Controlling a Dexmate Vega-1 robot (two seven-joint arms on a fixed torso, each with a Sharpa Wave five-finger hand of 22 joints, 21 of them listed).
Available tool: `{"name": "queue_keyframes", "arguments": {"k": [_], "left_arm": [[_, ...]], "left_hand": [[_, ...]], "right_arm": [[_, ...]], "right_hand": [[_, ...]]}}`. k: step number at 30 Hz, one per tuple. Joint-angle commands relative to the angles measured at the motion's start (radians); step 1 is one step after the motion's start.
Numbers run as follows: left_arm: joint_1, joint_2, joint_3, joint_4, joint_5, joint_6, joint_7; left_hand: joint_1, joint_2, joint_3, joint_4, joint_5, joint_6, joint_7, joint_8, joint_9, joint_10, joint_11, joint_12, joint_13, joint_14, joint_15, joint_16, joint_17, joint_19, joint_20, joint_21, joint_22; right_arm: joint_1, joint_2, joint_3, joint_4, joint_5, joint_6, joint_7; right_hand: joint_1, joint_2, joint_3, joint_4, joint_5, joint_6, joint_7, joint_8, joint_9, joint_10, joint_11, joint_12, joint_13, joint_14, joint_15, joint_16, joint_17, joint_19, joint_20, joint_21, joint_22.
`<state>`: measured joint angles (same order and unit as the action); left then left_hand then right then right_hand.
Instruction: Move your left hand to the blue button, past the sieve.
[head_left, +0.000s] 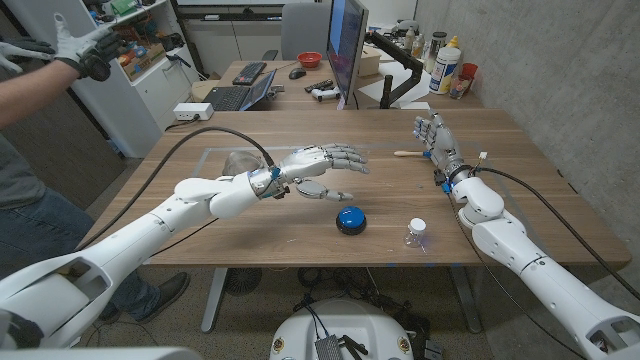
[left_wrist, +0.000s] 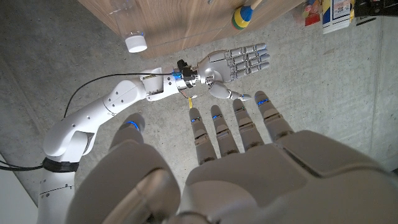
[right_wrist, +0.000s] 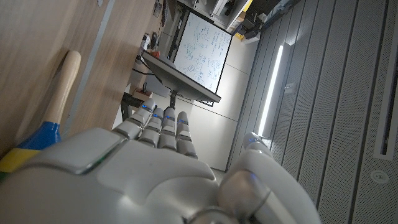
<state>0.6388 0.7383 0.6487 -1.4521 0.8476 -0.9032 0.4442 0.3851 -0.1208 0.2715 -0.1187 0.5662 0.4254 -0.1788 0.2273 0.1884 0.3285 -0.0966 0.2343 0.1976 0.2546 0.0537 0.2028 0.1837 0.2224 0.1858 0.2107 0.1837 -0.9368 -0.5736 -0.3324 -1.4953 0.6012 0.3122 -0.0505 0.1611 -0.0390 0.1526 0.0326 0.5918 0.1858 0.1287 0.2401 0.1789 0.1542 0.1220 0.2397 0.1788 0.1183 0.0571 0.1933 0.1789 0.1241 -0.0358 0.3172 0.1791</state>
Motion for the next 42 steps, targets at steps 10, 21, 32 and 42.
{"name": "queue_keyframes", "arguments": {"k": [10, 21, 32, 42], "left_arm": [[-0.021, 0.016, 0.036, 0.008, 0.031, -0.027, 0.037], [-0.022, 0.02, 0.054, 0.033, 0.042, -0.034, 0.039], [-0.025, 0.011, 0.08, 0.048, 0.072, -0.013, 0.046], [-0.035, 0.015, 0.108, 0.085, 0.08, -0.017, 0.066]], "left_hand": [[0.01, 0.003, -0.002, 0.0, 0.007, 0.008, -0.001, -0.006, 0.002, 0.01, 0.0, -0.003, 0.002, 0.008, -0.005, -0.005, 0.002, 0.0, 0.0, -0.002, 0.003], [0.01, 0.004, -0.002, 0.0, 0.008, 0.012, -0.001, -0.006, 0.002, 0.012, -0.001, -0.004, 0.002, 0.009, -0.004, -0.005, 0.002, -0.001, 0.0, -0.002, 0.003], [0.009, 0.005, -0.004, 0.0, 0.01, 0.017, -0.002, -0.007, 0.002, 0.017, -0.005, -0.004, 0.002, 0.009, -0.005, -0.006, 0.002, -0.001, -0.001, -0.003, 0.003], [0.009, 0.005, -0.004, 0.0, 0.011, 0.021, -0.001, -0.008, 0.002, 0.017, -0.005, -0.005, 0.002, 0.01, -0.007, -0.006, 0.002, -0.002, 0.0, -0.003, 0.003]], "right_arm": [[0.023, -0.002, -0.007, 0.006, -0.027, -0.023, -0.025], [0.033, 0.001, -0.016, -0.012, -0.038, -0.039, -0.037], [0.068, 0.007, -0.025, 0.034, -0.043, -0.016, 0.001], [0.081, 0.016, -0.029, 0.055, -0.058, 0.006, 0.0]], "right_hand": [[0.003, 0.008, -0.008, 0.001, 0.005, 0.007, -0.003, -0.007, 0.005, 0.009, -0.003, -0.004, 0.004, 0.008, -0.002, -0.001, 0.004, 0.012, -0.007, -0.009, 0.002], [0.002, 0.008, -0.01, 0.001, 0.006, 0.008, -0.003, -0.01, 0.005, 0.01, -0.003, -0.006, 0.004, 0.01, -0.003, -0.001, 0.004, 0.013, -0.007, -0.012, 0.002], [0.001, 0.009, -0.013, 0.001, 0.007, 0.009, -0.004, -0.014, 0.005, 0.01, -0.004, -0.008, 0.004, 0.012, -0.002, -0.001, 0.004, 0.014, -0.006, -0.016, 0.003], [0.001, 0.01, -0.014, 0.001, 0.008, 0.009, -0.005, -0.016, 0.005, 0.012, -0.004, -0.009, 0.004, 0.013, -0.003, -0.001, 0.004, 0.015, -0.006, -0.018, 0.003]]}}
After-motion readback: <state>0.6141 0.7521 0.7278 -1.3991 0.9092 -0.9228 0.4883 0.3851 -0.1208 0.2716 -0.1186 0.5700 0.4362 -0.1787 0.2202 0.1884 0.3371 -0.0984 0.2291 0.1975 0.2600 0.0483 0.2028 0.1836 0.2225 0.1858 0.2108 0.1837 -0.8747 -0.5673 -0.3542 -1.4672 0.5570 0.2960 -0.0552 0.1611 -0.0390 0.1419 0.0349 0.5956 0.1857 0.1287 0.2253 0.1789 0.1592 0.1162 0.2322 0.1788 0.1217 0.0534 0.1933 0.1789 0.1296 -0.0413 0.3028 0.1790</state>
